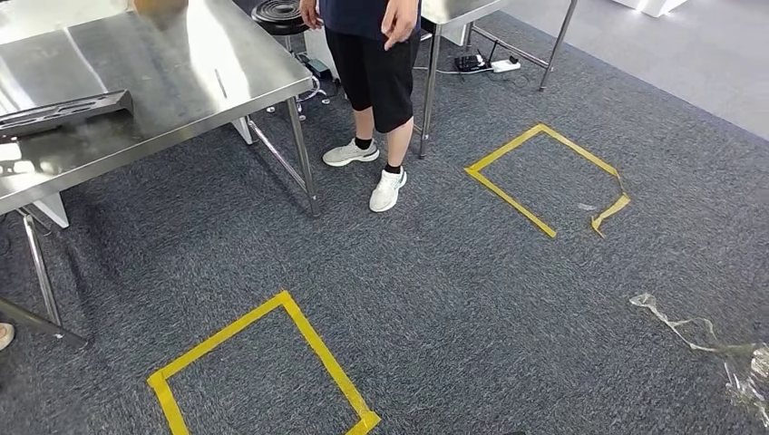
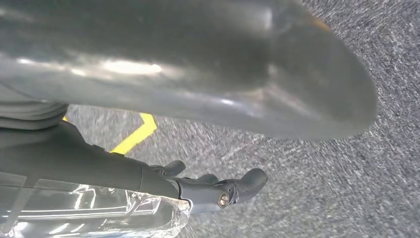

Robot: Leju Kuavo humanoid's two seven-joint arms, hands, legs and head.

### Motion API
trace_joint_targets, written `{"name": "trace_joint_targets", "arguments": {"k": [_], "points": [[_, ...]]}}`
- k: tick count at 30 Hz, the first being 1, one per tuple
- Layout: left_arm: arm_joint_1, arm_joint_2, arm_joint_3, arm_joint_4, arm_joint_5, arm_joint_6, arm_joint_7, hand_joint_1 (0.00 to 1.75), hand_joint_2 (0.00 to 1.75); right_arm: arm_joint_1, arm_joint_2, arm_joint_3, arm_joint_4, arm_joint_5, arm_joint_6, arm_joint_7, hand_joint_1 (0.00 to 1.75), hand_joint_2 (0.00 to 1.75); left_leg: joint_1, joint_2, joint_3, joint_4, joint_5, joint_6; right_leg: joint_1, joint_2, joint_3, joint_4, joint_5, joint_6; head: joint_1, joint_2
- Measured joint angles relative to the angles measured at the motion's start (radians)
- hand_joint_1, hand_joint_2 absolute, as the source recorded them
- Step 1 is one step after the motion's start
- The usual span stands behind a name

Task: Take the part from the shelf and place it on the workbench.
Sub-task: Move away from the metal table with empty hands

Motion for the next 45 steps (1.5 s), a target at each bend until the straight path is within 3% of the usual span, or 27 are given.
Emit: {"name": "trace_joint_targets", "arguments": {"k": [2,4,5,6,8,10,11,13,15,16,17,19,21,24,26,27,28,30,32,33,35,37,39,41,42,43,45], "points": [[0.001,0.001,0.000,0.001,-0.001,0.000,0.001,0.00,0.00,-0.002,0.000,0.000,0.000,-0.001,0.000,0.000,0.00,0.00,-0.002,-0.031,0.013,-0.032,-0.001,0.010,0.001,0.021,-0.018,0.006,0.004,0.023,-0.004,0.000],[0.000,0.001,0.000,0.001,-0.002,0.000,0.002,0.00,0.00,0.001,0.000,-0.001,0.000,-0.002,-0.001,-0.001,0.00,0.00,-0.012,-0.004,0.009,-0.032,0.005,0.035,-0.004,0.035,-0.031,-0.001,0.013,0.042,-0.004,0.000],[0.000,0.001,0.001,0.001,-0.002,0.000,0.002,0.00,0.00,0.004,0.000,-0.001,0.000,-0.002,-0.001,-0.001,0.00,0.00,-0.014,0.010,0.008,-0.034,0.009,0.046,-0.005,0.020,-0.039,0.006,0.011,0.045,-0.002,0.000],[-0.001,0.001,0.001,0.001,-0.002,0.000,0.002,0.00,0.00,0.004,0.000,-0.001,0.000,-0.003,-0.001,-0.001,0.00,0.00,-0.016,0.026,0.006,-0.037,0.013,0.057,-0.005,-0.006,-0.055,0.033,-0.003,0.043,0.001,0.000],[0.000,0.002,0.001,0.001,-0.003,0.000,0.002,0.00,0.00,0.000,0.001,-0.001,0.000,-0.003,-0.002,-0.002,0.00,0.00,-0.023,0.061,0.001,-0.039,0.017,0.071,0.003,-0.065,-0.112,0.150,-0.059,0.030,0.008,0.000],[0.002,0.002,0.002,0.001,-0.003,0.000,0.003,0.00,0.00,-0.002,0.002,-0.001,0.000,-0.002,-0.004,-0.004,0.00,0.00,-0.033,0.096,-0.005,-0.038,0.020,0.079,0.009,-0.080,-0.166,0.274,-0.107,0.024,0.010,0.000],[0.002,0.002,0.002,0.001,-0.003,0.000,0.003,0.00,0.00,0.000,0.001,-0.002,0.000,-0.002,-0.005,-0.004,0.00,0.00,-0.038,0.111,-0.007,-0.038,0.020,0.080,0.012,-0.082,-0.168,0.292,-0.112,0.025,0.010,0.000],[0.001,0.002,0.002,0.001,-0.002,0.000,0.003,0.00,0.00,0.005,0.001,-0.003,0.000,-0.001,-0.006,-0.005,0.00,0.00,-0.045,0.137,-0.008,-0.038,0.021,0.082,0.022,-0.095,-0.109,0.206,-0.083,0.028,0.011,0.000],[-0.001,0.002,0.002,0.001,-0.003,-0.001,0.003,0.00,0.00,0.003,0.001,-0.004,0.000,-0.001,-0.008,-0.005,0.00,0.00,-0.052,0.160,-0.005,-0.038,0.020,0.080,0.038,-0.134,-0.027,0.065,-0.045,0.015,0.010,0.000],[-0.001,0.002,0.002,0.001,-0.003,-0.001,0.004,0.00,0.00,0.001,0.001,-0.005,0.000,-0.001,-0.008,-0.005,0.00,0.00,-0.055,0.169,-0.004,-0.038,0.020,0.078,0.045,-0.148,-0.004,0.025,-0.034,0.006,0.010,0.000],[-0.002,0.002,0.002,0.001,-0.003,-0.002,0.004,0.00,0.00,0.000,0.000,-0.006,0.000,-0.001,-0.009,-0.006,0.00,0.00,-0.057,0.178,-0.002,-0.038,0.019,0.076,0.051,-0.154,0.003,0.008,-0.028,-0.003,0.009,0.000],[-0.005,0.001,0.002,0.001,-0.003,-0.002,0.005,0.00,0.00,0.003,-0.001,-0.008,0.000,-0.001,-0.010,-0.007,0.00,0.00,-0.056,0.192,0.003,-0.040,0.019,0.068,0.049,-0.136,0.004,0.003,-0.019,-0.014,0.009,0.000],[-0.007,0.000,0.002,0.001,-0.004,-0.003,0.005,0.00,0.00,0.005,-0.001,-0.010,0.000,-0.001,-0.011,-0.007,0.00,0.00,-0.052,0.162,-0.003,-0.018,-0.002,0.057,0.037,-0.117,0.009,-0.007,-0.007,-0.027,0.007,0.000],[-0.004,0.003,0.004,0.001,-0.002,-0.002,0.006,0.00,0.00,0.001,0.002,-0.011,0.000,0.001,-0.012,-0.007,0.00,0.00,-0.040,0.085,-0.072,0.140,-0.095,0.042,0.028,-0.086,0.006,-0.012,0.003,-0.039,0.002,0.000],[0.001,0.005,0.006,0.001,0.002,0.001,0.007,0.00,0.00,0.003,0.004,-0.011,0.000,0.005,-0.012,-0.007,0.00,0.00,-0.034,0.073,-0.108,0.218,-0.116,0.033,0.026,-0.063,0.003,-0.011,0.004,-0.037,0.000,0.000],[0.002,0.005,0.007,0.001,0.004,0.002,0.006,0.00,0.00,0.004,0.004,-0.011,0.000,0.007,-0.011,-0.007,0.00,0.00,-0.030,0.072,-0.104,0.210,-0.099,0.029,0.024,-0.051,0.003,-0.009,0.005,-0.036,0.000,0.000],[0.003,0.006,0.008,0.001,0.005,0.004,0.006,0.00,0.00,0.004,0.004,-0.011,0.000,0.010,-0.010,-0.006,0.00,0.00,-0.024,0.068,-0.081,0.163,-0.065,0.025,0.021,-0.038,0.003,-0.007,0.005,-0.034,0.000,0.000],[0.005,0.006,0.009,0.002,0.006,0.005,0.004,0.00,0.00,0.001,0.003,-0.012,0.000,0.012,-0.008,-0.006,0.00,0.00,-0.011,0.025,-0.024,0.042,-0.009,0.014,0.018,-0.013,-0.005,0.007,0.002,-0.023,-0.003,0.000],[0.006,0.005,0.010,0.004,0.010,0.006,0.003,0.00,0.00,-0.003,0.001,-0.012,0.000,0.014,-0.007,-0.005,0.00,0.00,-0.007,-0.012,-0.002,-0.013,0.005,0.018,0.021,0.008,-0.021,0.020,0.000,-0.005,-0.006,0.000],[0.006,0.005,0.012,0.005,0.012,0.006,0.003,0.00,0.00,-0.004,0.001,-0.012,0.000,0.015,-0.007,-0.005,0.00,0.00,-0.012,-0.014,-0.004,-0.012,0.002,0.026,0.021,0.018,-0.030,0.021,0.003,0.004,-0.006,0.000],[0.007,0.005,0.013,0.005,0.015,0.006,0.001,0.00,0.00,-0.003,0.000,-0.013,0.000,0.019,-0.007,-0.004,0.00,0.00,-0.019,0.014,-0.008,-0.015,0.009,0.047,0.017,0.028,-0.043,0.020,0.009,0.018,-0.004,0.000],[0.006,0.005,0.015,0.005,0.016,0.006,-0.001,0.00,0.00,-0.004,0.001,-0.013,0.000,0.023,-0.006,-0.002,0.00,0.00,-0.020,0.039,-0.007,-0.023,0.016,0.065,0.017,-0.007,-0.067,0.057,-0.010,0.020,0.000,0.000],[0.008,0.006,0.019,0.005,0.019,0.006,-0.004,0.00,0.00,-0.009,0.002,-0.013,0.000,0.025,-0.006,-0.001,0.00,0.00,-0.024,0.070,-0.009,-0.026,0.018,0.075,0.021,-0.060,-0.128,0.180,-0.065,0.013,0.007,0.000],[0.010,0.007,0.023,0.005,0.021,0.006,-0.005,0.00,0.00,-0.011,0.002,-0.014,0.000,0.026,-0.006,0.001,0.00,0.00,-0.029,0.103,-0.011,-0.026,0.017,0.078,0.022,-0.081,-0.183,0.298,-0.106,0.013,0.010,0.000],[0.010,0.007,0.024,0.005,0.021,0.006,-0.006,0.00,0.00,-0.010,0.002,-0.014,0.000,0.026,-0.006,0.002,0.00,0.00,-0.031,0.117,-0.011,-0.026,0.017,0.079,0.021,-0.084,-0.182,0.303,-0.104,0.018,0.010,0.000],[0.010,0.007,0.025,0.005,0.021,0.006,-0.007,0.00,0.00,-0.009,0.002,-0.014,0.000,0.025,-0.006,0.002,0.00,0.00,-0.031,0.129,-0.011,-0.026,0.017,0.078,0.021,-0.090,-0.160,0.267,-0.088,0.024,0.010,0.000],[0.009,0.007,0.025,0.005,0.021,0.005,-0.010,0.00,0.00,-0.010,0.002,-0.016,0.000,0.022,-0.007,0.003,0.00,0.00,-0.033,0.150,-0.008,-0.026,0.015,0.075,0.024,-0.125,-0.080,0.126,-0.042,0.031,0.011,0.000]]}}
